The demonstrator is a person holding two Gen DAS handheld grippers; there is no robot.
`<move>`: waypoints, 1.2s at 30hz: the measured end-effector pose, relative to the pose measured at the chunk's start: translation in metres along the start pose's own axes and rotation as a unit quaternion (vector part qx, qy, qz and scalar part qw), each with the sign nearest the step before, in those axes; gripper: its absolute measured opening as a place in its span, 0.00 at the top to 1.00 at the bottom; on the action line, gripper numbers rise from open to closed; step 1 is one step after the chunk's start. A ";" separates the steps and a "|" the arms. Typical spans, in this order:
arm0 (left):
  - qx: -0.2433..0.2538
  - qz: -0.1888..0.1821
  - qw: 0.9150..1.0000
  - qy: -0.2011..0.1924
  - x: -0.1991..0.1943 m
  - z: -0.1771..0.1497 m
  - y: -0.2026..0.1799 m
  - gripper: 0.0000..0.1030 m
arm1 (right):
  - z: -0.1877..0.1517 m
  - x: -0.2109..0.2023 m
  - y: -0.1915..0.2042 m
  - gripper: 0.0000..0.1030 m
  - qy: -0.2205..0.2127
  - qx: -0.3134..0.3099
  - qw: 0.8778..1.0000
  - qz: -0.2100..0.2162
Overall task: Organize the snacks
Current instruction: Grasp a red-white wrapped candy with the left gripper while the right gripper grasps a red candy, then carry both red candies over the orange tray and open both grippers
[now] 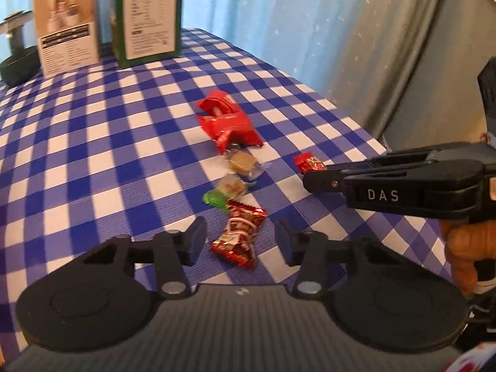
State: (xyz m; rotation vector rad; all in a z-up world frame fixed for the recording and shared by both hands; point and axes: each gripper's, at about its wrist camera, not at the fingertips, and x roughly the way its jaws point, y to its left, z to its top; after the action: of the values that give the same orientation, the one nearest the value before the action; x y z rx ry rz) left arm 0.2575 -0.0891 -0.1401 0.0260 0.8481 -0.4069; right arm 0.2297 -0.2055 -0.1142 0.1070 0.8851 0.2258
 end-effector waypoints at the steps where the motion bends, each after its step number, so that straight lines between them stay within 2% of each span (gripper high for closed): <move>1: 0.006 0.003 1.000 0.006 0.004 0.000 -0.002 0.64 | 0.000 0.000 0.000 0.80 -0.001 0.003 1.000 0.000; 2: 0.011 0.008 1.000 0.011 0.007 0.000 -0.004 0.67 | 0.000 -0.001 -0.001 0.80 -0.002 0.005 1.000 0.000; 3: 0.017 0.014 1.000 0.014 0.009 -0.002 -0.006 0.76 | 0.000 -0.001 -0.002 0.80 -0.002 0.008 1.000 -0.001; 4: 0.024 0.025 0.999 0.010 0.008 -0.004 -0.009 0.80 | 0.000 -0.002 -0.003 0.80 -0.003 0.011 1.000 -0.001; 6: 0.022 0.030 0.999 0.008 0.006 -0.007 -0.010 0.81 | 0.000 -0.004 -0.004 0.80 -0.006 0.017 1.000 0.002; 15: -0.016 0.048 0.999 0.006 -0.027 -0.023 -0.003 0.82 | -0.005 -0.018 0.007 0.80 -0.019 0.022 1.000 0.008; 21: -0.057 0.058 0.997 0.005 -0.063 -0.034 0.008 0.82 | -0.028 -0.042 0.026 0.80 -0.020 0.046 0.999 0.020; 29: -0.086 0.077 0.993 -0.014 -0.120 -0.046 0.022 0.82 | -0.047 -0.081 0.055 0.80 -0.027 0.068 0.997 0.013; 36: -0.103 0.097 0.989 -0.039 -0.168 -0.056 0.034 0.82 | -0.052 -0.110 0.093 0.80 -0.034 0.049 0.998 0.028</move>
State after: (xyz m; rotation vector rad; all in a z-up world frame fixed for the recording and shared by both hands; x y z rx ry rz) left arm 0.1299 0.0101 -0.0590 -0.0975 0.7985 -0.1360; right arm 0.1083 -0.1414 -0.0468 0.2305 0.8264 0.2296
